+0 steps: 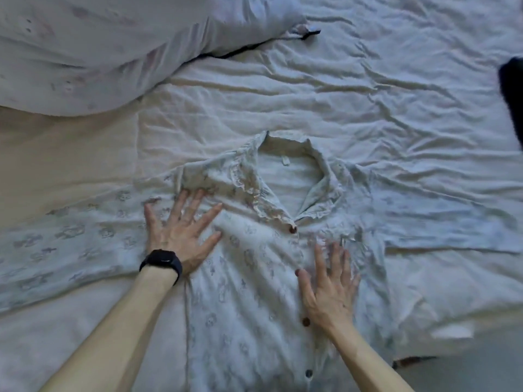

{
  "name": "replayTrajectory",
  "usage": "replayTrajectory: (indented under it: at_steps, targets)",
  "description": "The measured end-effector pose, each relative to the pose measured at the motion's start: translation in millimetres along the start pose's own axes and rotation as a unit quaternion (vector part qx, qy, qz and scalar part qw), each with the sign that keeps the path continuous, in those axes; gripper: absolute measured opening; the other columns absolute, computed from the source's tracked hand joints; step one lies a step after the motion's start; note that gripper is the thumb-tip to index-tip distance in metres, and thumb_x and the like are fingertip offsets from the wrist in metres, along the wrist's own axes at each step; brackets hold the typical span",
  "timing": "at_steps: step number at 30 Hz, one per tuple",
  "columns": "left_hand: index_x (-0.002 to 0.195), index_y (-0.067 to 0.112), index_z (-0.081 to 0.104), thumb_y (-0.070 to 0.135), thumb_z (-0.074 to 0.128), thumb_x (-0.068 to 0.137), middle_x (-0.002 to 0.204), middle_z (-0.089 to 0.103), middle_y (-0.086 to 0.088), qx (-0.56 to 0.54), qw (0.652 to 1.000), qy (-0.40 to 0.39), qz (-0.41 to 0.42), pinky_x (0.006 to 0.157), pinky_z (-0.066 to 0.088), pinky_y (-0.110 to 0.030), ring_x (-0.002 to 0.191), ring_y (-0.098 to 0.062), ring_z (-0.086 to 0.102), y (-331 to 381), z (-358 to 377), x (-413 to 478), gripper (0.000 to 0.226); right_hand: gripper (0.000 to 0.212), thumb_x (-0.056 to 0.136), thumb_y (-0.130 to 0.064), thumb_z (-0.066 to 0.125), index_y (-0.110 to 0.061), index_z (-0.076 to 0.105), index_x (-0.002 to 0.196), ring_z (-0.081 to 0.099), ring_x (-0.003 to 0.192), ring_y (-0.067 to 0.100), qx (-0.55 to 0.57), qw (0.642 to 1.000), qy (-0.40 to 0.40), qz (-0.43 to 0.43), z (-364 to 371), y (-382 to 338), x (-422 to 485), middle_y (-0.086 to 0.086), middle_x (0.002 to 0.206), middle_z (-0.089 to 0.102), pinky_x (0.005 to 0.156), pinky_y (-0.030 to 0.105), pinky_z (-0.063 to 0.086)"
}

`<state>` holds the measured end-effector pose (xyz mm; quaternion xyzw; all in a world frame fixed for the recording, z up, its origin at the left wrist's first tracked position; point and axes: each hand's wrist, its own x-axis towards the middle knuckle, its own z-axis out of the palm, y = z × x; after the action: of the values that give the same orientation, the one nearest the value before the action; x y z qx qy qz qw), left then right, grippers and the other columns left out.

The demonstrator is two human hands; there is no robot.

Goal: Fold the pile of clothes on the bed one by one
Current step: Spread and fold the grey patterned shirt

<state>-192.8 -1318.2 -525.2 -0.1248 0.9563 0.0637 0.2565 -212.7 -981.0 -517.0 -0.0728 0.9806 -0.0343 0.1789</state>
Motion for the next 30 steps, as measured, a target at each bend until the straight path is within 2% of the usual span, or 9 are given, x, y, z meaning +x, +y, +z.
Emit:
replayTrajectory:
  at_steps: [3, 6, 8, 11, 16, 20, 22, 26, 30]
  targets:
    - [0.154, 0.049, -0.008, 0.059, 0.007, 0.096, 0.165, -0.018, -0.001, -0.065, 0.995, 0.066, -0.032, 0.113, -0.018, -0.066, 0.152, -0.026, -0.02, 34.4, -0.4, -16.8, 0.06, 0.074, 0.096, -0.069, 0.016, -0.04, -0.006, 0.161, -0.022, 0.154, 0.021, 0.002, 1.0, 0.012, 0.024, -14.5, 28.9, -2.7, -0.006, 0.168, -0.021, 0.12, 0.063, -0.01]
    - [0.159, 0.038, 0.012, 0.062, 0.022, 0.095, 0.168, -0.005, -0.003, -0.04, 0.99, 0.091, 0.095, 0.116, -0.013, -0.064, 0.154, -0.025, -0.006, 90.0, 7.2, -43.2, 0.068, 0.072, 0.098, -0.065, 0.02, -0.036, 0.001, 0.162, -0.018, 0.155, 0.02, 0.008, 1.0, 0.013, 0.025, -16.0, 51.8, -8.9, -0.004, 0.169, -0.018, 0.12, 0.053, -0.018]
    - [0.156, 0.047, 0.002, 0.071, 0.013, 0.094, 0.167, -0.016, 0.003, 0.02, 0.985, 0.035, 0.17, 0.111, -0.013, -0.072, 0.153, -0.027, -0.014, 123.1, 24.6, -63.5, 0.068, 0.071, 0.098, -0.062, 0.019, -0.036, 0.0, 0.162, -0.018, 0.155, 0.019, -0.002, 1.0, -0.009, 0.026, -9.0, 73.4, -16.7, -0.003, 0.169, -0.018, 0.119, 0.05, -0.021]
    - [0.145, 0.057, -0.026, 0.083, 0.007, 0.088, 0.155, -0.039, 0.014, 0.037, 0.992, -0.061, 0.1, 0.099, -0.028, -0.075, 0.143, -0.021, -0.039, 131.3, 50.0, -79.9, 0.07, 0.072, 0.093, -0.067, 0.001, -0.04, -0.012, 0.159, -0.034, 0.148, 0.012, -0.022, 0.993, -0.08, 0.087, 1.4, 117.2, -28.8, -0.008, 0.162, -0.035, 0.119, 0.053, -0.019]
    - [0.143, 0.058, -0.028, 0.082, 0.014, 0.088, 0.154, -0.041, 0.013, 0.085, 0.988, -0.113, 0.054, 0.084, -0.038, -0.068, 0.146, -0.022, -0.034, 139.7, 38.7, -81.9, 0.073, 0.071, 0.09, -0.068, -0.006, -0.044, -0.013, 0.156, -0.04, 0.144, 0.006, 0.027, 0.991, -0.129, 0.024, -11.9, 169.8, -39.0, -0.008, 0.163, -0.031, 0.121, 0.05, -0.02]
    - [0.157, 0.044, 0.003, 0.055, 0.041, 0.093, 0.167, -0.014, 0.0, 0.059, 0.993, -0.101, -0.009, 0.115, -0.012, -0.066, 0.153, -0.023, -0.015, 193.4, 13.8, -99.2, 0.076, 0.075, 0.094, -0.065, 0.009, -0.034, 0.009, 0.161, -0.015, 0.154, 0.009, 0.089, 0.989, -0.116, -0.011, -40.8, 203.6, -47.7, -0.009, 0.166, -0.013, 0.127, 0.044, 0.001]
    - [0.157, 0.038, 0.01, 0.04, 0.046, 0.094, 0.168, -0.007, -0.002, 0.024, 0.995, -0.093, -0.027, 0.12, -0.002, -0.063, 0.154, -0.023, -0.009, 233.4, 0.4, -102.4, 0.073, 0.075, 0.094, -0.063, 0.014, -0.029, 0.018, 0.161, 0.0, 0.157, 0.014, 0.115, 0.987, -0.115, -0.02, -56.4, 222.5, -47.7, -0.005, 0.169, -0.002, 0.127, 0.044, 0.009]
    - [0.158, 0.038, 0.003, 0.036, 0.046, 0.097, 0.167, -0.013, -0.001, 0.0, 0.997, -0.067, 0.031, 0.122, -0.003, -0.059, 0.154, -0.024, -0.012, 338.2, -35.6, -85.0, 0.074, 0.077, 0.094, -0.059, 0.022, -0.02, 0.025, 0.16, 0.011, 0.156, 0.019, 0.132, 0.987, -0.093, -0.026, -91.2, 284.0, -21.9, 0.003, 0.17, 0.009, 0.127, 0.041, 0.014]
    - [0.158, 0.039, 0.002, 0.041, 0.038, 0.101, 0.167, -0.01, 0.001, -0.016, 0.995, -0.022, 0.095, 0.122, -0.006, -0.052, 0.154, -0.022, -0.011, 439.2, -65.6, -39.3, 0.067, 0.068, 0.1, -0.047, 0.046, -0.014, 0.029, 0.158, 0.017, 0.154, 0.023, 0.226, 0.97, -0.039, 0.082, -125.2, 353.8, 34.1, 0.008, 0.168, 0.02, 0.123, 0.034, 0.011]
